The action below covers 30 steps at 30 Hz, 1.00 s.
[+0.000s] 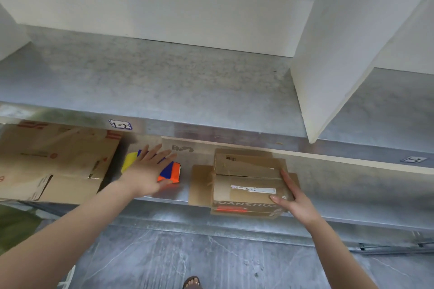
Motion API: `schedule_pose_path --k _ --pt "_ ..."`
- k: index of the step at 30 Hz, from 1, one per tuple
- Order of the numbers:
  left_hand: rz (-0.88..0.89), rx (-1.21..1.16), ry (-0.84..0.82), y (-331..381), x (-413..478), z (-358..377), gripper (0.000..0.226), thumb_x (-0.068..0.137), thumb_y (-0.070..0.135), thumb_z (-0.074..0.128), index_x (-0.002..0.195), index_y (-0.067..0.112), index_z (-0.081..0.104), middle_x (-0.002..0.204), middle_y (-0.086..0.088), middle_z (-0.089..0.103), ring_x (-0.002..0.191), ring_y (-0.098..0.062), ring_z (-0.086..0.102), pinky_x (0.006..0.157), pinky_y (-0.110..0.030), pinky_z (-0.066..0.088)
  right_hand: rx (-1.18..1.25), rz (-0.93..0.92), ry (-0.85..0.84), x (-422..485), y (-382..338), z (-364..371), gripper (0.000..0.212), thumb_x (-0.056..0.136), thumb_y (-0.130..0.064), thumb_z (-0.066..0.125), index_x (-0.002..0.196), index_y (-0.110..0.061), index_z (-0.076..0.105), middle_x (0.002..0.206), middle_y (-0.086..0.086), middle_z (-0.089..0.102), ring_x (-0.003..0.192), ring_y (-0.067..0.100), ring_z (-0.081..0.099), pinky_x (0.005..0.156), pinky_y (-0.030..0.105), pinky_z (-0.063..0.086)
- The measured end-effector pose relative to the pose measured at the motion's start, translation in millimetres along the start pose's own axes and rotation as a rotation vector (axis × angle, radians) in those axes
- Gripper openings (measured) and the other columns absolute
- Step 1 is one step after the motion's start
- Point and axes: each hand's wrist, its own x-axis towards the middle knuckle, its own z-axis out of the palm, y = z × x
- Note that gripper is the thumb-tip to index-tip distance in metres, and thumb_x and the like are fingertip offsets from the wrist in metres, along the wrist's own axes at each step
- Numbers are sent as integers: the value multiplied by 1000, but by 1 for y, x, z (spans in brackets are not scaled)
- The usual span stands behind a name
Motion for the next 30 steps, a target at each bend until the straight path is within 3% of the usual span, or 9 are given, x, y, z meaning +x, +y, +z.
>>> schedule_pose_path --k 6,11,13,15,17,20,22,26,30 --pt "89 -164 67 86 12 -4 80 85 73 17 153 30 16 160 5 19 148 -18 12 117 -31 -2 -418 -55 98 -1 4 -4 84 80 -60 66 149 -49 19 163 -6 7 149 19 17 115 36 28" --pt "-27 -420 5 141 24 7 82 85 72 30 153 29 14 161 6 11 145 -17 21 114 -33 28 -630 -170 122 -4 5 2 76 83 -72 41 150 -44 21 163 -6 8 151 19 3 120 40 21" --pt "-62 -560 -29 154 23 18 75 94 56 42 154 29 6 162 10 -5 145 -16 22 111 -29 31 -613 -137 87 -4 8 7 73 86 -71 37 151 -43 20 163 -11 -1 149 17 14 116 37 30" --pt "-99 -758 -44 163 19 29 74 98 45 45 153 34 -4 159 14 -17 146 -14 20 111 -25 27 -511 -126 69 -3 11 10 67 93 -56 49 152 -42 20 161 -18 -8 145 12 25 108 28 36" --pt "-176 -1011 -73 171 16 33 75 98 43 46 148 47 -10 160 15 -11 147 -15 16 115 -29 21 -341 -102 83 -2 13 11 73 91 -45 61 151 -41 20 157 -24 -6 146 7 21 108 23 29" --pt "-257 -1221 -103 172 18 35 76 96 47 49 144 57 -8 155 21 11 142 -18 28 115 -36 25 -149 -51 63 -3 15 12 90 86 -42 70 152 -40 9 161 -17 -4 143 -2 7 114 27 20" --pt "-234 -1224 -103 167 18 34 78 92 51 55 144 58 -3 151 25 14 144 -16 23 115 -35 23 -156 -38 28 -2 16 9 93 85 -45 69 153 -41 5 163 -11 -4 145 1 3 116 30 17" --pt "-170 -959 -88 152 26 26 95 81 55 68 147 49 1 160 9 6 146 -16 12 118 -34 17 -235 -55 -16 1 19 -1 100 74 -65 66 152 -42 8 163 -10 6 149 9 9 118 31 17" --pt "-67 -766 -125 141 51 5 93 75 64 67 145 55 7 158 21 -13 146 -16 4 118 -43 19 -163 -81 3 2 24 1 89 76 -56 72 140 -58 10 162 -12 13 148 6 13 119 30 20"
